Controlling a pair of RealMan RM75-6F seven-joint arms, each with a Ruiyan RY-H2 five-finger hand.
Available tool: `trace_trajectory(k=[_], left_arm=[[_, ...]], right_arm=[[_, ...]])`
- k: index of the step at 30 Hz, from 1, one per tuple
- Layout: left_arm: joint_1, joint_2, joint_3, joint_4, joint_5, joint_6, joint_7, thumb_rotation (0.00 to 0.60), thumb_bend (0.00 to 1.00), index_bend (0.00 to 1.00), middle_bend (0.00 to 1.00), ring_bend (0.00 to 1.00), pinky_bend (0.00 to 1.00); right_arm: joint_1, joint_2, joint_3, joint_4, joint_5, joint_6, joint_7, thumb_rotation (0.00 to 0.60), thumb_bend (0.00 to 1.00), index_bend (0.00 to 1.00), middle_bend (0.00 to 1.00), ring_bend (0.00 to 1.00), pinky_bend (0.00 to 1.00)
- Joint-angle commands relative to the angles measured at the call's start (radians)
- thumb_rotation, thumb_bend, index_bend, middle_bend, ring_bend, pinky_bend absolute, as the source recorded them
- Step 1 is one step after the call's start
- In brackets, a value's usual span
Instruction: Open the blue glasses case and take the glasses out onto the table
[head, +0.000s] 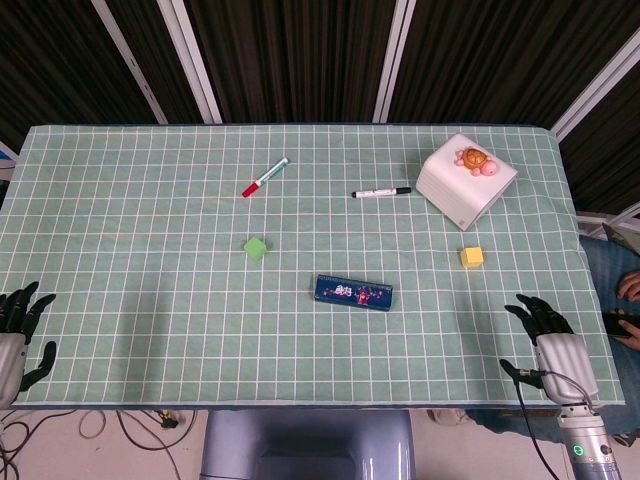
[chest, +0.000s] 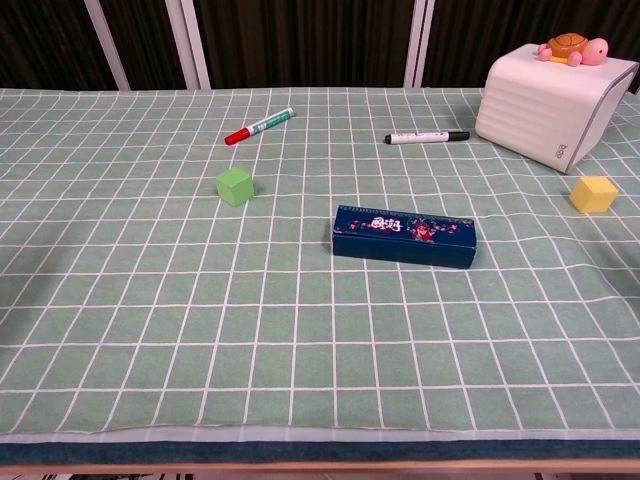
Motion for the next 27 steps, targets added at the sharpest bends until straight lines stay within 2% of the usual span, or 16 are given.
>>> trace_trajectory(k=[1,27], left_arm=[[0.001,0.002,0.001,0.001,0.002,0.001,-0.003,0.6,0.47,0.13,0.0,0.0,0.02],[0.005,0.005,0.003,-0.001,0.004,0.003,-0.007,0.6,0.47,0.13,0.0,0.0,0.02]], right_arm=[[-0.001,-0.001,0.0,-0.003,-0.004,0.001,-0.003,0.6,0.2,0.23,0.15,0.13,0.23],[-0.005,-0.011,0.005,0.004,-0.026,0.002,0.01,0.6,0.2,0.23,0.16,0.13,0.23]])
